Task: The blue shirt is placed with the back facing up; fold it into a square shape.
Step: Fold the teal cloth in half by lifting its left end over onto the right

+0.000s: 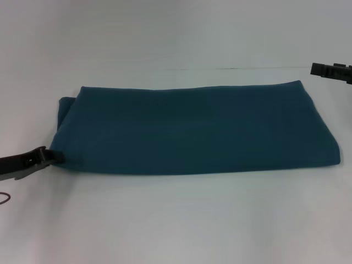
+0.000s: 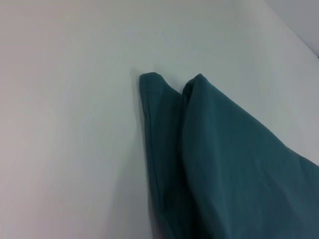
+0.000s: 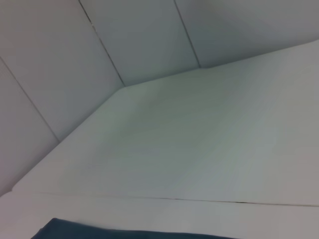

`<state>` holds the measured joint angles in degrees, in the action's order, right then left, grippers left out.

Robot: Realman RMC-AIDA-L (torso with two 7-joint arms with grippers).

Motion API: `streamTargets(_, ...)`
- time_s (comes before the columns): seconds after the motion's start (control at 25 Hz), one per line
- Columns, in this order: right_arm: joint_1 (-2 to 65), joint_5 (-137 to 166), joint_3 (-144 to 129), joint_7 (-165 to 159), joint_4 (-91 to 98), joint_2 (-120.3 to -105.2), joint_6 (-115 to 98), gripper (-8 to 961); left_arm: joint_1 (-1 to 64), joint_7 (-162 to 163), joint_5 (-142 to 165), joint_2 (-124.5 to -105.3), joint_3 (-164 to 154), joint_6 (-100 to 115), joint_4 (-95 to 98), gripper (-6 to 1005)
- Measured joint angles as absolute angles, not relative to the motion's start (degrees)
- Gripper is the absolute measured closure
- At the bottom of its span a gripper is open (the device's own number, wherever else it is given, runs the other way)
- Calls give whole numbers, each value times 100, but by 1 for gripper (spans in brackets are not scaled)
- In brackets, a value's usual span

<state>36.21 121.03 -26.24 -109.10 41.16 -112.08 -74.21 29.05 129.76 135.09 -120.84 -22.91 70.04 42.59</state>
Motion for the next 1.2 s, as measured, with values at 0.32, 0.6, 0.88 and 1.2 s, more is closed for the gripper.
streamTargets(0.32, 3627, 12068, -2626, -10905, 4112, -11342, -7345, 52, 2669, 12959, 13504, -12085, -2288, 7007, 4531, 975)
streamTargets(0.6, 3705, 11965, -2651, -10906, 4097, -11491, -7231, 52, 2338, 12877, 13512, -11979, -1897, 7153, 4885, 975)
streamTargets(0.88, 3787, 11857, -2672, -10898, 4094, -11582, -7206, 53, 2074, 12824, 13706, -11877, -1415, 7421, 5307, 976)
streamTargets(1.2, 3763, 11846, -2682, -10735, 4073, -11646, -7188, 53, 2183, 12586, 13083, -11848, -1110, 8492, 5608, 976)
